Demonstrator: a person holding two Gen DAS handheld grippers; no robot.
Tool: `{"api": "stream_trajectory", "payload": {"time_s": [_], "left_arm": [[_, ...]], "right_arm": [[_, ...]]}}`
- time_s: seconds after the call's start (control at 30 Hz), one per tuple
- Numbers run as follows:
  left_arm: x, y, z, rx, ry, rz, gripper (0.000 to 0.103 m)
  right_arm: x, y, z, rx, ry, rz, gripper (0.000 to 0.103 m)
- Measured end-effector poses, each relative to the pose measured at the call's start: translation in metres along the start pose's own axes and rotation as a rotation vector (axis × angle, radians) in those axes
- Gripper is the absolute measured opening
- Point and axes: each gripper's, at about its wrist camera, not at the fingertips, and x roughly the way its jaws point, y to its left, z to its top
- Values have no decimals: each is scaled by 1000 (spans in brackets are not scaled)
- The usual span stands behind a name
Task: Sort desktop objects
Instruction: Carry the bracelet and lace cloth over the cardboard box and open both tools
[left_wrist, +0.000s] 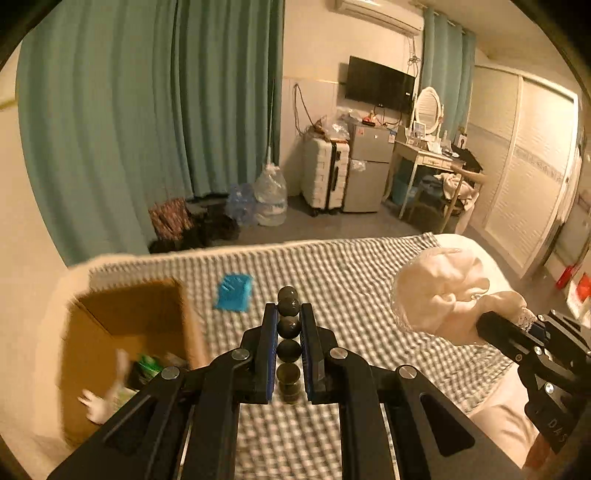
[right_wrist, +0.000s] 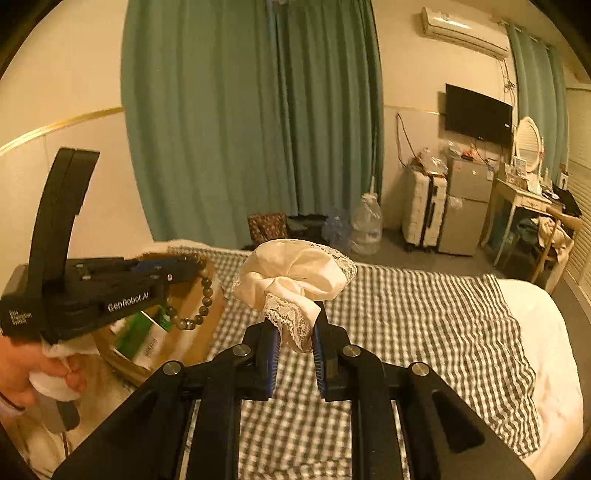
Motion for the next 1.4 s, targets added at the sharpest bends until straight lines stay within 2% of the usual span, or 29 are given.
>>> {"api": "stream_trajectory", "payload": {"time_s": [0.3,0.6,0.83,1.03,1.27,1.4], "left_arm": [[-34,51,24,43,-28,82,11],[-40,122,6,-33,-39,106,11],[-26,181,-20,-125,-3,93,11],[-7,219,-43,-174,11,108,11],[31,245,-76,-223,95,78,11],[41,250,-82,-228,97,77,11]], "right_arm": [[3,51,27,-56,-41,58,15],[35,118,37,-135,-11,135,15],[74,166,37,-149,37,212,15],[113,201,26,-175,99,226,15],[163,213,13,-157,165,217,15],[185,216,8,-146,189,207,16]]}}
